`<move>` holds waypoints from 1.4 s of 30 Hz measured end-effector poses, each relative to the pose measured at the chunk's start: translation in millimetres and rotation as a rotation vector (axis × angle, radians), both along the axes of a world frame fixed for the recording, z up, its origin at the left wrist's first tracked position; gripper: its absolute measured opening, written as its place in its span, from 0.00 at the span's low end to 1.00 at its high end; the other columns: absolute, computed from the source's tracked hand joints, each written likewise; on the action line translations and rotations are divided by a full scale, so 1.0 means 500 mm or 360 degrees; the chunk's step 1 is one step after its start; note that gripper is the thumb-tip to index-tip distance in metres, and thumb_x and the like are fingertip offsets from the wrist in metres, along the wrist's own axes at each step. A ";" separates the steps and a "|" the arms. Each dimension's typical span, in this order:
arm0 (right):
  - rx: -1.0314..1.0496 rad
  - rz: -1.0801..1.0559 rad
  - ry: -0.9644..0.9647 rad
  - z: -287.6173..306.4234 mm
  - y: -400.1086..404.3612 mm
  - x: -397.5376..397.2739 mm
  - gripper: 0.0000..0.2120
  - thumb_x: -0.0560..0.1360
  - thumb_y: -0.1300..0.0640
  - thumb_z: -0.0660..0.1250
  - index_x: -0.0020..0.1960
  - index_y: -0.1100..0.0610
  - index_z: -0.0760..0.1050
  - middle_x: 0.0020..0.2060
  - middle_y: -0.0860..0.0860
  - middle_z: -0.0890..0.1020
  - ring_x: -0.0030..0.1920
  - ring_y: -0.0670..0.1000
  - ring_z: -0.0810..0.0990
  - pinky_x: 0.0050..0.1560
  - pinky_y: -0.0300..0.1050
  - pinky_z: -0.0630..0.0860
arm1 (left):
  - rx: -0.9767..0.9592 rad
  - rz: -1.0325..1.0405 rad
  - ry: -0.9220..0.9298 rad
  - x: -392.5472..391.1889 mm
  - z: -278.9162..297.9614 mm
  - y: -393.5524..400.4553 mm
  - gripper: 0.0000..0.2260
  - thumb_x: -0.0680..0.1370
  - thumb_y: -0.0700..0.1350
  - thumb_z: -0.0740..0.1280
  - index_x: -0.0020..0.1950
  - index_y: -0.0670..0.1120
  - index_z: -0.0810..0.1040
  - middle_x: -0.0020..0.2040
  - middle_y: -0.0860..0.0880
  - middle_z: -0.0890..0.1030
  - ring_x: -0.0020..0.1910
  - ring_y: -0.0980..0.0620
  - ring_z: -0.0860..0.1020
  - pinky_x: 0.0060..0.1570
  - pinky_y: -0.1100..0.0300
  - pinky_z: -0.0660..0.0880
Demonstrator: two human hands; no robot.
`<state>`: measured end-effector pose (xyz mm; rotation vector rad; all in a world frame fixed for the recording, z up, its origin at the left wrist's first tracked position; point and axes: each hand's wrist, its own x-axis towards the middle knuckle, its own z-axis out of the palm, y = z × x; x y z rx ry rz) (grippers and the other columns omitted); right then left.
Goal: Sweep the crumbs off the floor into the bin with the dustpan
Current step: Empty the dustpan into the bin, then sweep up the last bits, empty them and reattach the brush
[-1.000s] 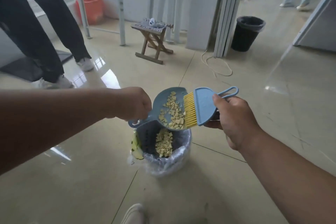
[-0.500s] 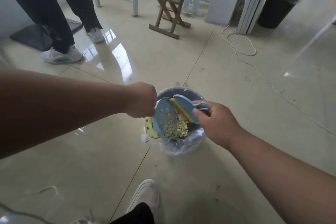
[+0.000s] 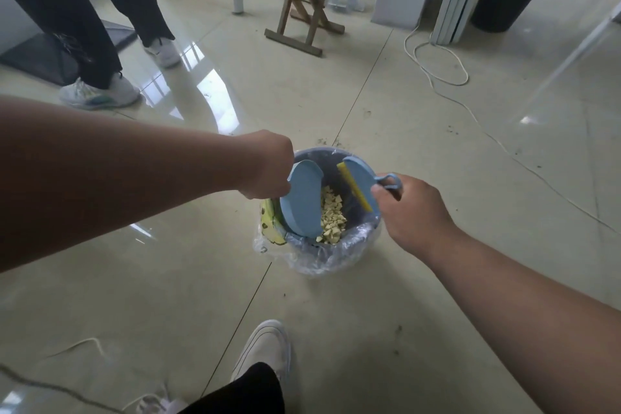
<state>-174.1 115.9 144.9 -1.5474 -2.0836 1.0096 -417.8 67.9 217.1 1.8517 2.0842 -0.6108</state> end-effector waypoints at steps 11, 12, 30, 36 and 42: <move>-0.0309 -0.0971 0.1012 -0.028 0.017 0.171 0.04 0.81 0.56 0.66 0.51 0.54 0.79 0.51 0.59 0.85 0.48 0.57 0.88 0.48 0.59 0.86 | 0.0153 0.0111 -0.0667 0.048 -0.041 -0.020 0.08 0.78 0.45 0.65 0.42 0.58 0.78 0.42 0.53 0.82 0.41 0.48 0.82 0.38 0.54 0.81; -0.0321 -0.1013 0.1004 -0.037 0.016 0.196 0.04 0.81 0.56 0.66 0.50 0.54 0.79 0.50 0.59 0.85 0.48 0.58 0.88 0.48 0.59 0.85 | 0.0121 0.0111 -0.0689 0.059 -0.046 -0.021 0.09 0.78 0.44 0.65 0.41 0.57 0.78 0.40 0.53 0.82 0.38 0.49 0.82 0.35 0.55 0.80; -0.0710 -0.1283 0.0506 -0.250 -0.093 0.456 0.05 0.80 0.56 0.66 0.48 0.54 0.80 0.47 0.55 0.86 0.44 0.55 0.89 0.50 0.54 0.86 | -0.0622 -0.0058 -0.0884 0.236 -0.207 -0.125 0.05 0.81 0.48 0.61 0.49 0.54 0.76 0.43 0.52 0.87 0.32 0.51 0.84 0.33 0.55 0.83; -0.1112 -0.0994 0.0296 -0.320 -0.140 0.473 0.05 0.76 0.59 0.69 0.46 0.57 0.83 0.46 0.60 0.88 0.45 0.56 0.89 0.53 0.58 0.85 | -0.0619 -0.0211 -0.0687 0.257 -0.271 -0.114 0.05 0.84 0.47 0.62 0.52 0.49 0.77 0.43 0.54 0.85 0.32 0.57 0.82 0.32 0.60 0.80; -0.1518 -0.0737 0.0328 -0.408 -0.220 0.408 0.05 0.78 0.63 0.70 0.51 0.63 0.83 0.50 0.66 0.86 0.48 0.61 0.88 0.52 0.63 0.84 | -0.0619 -0.0176 -0.0727 0.244 -0.283 -0.091 0.06 0.84 0.49 0.62 0.48 0.54 0.73 0.44 0.55 0.85 0.32 0.57 0.84 0.36 0.55 0.83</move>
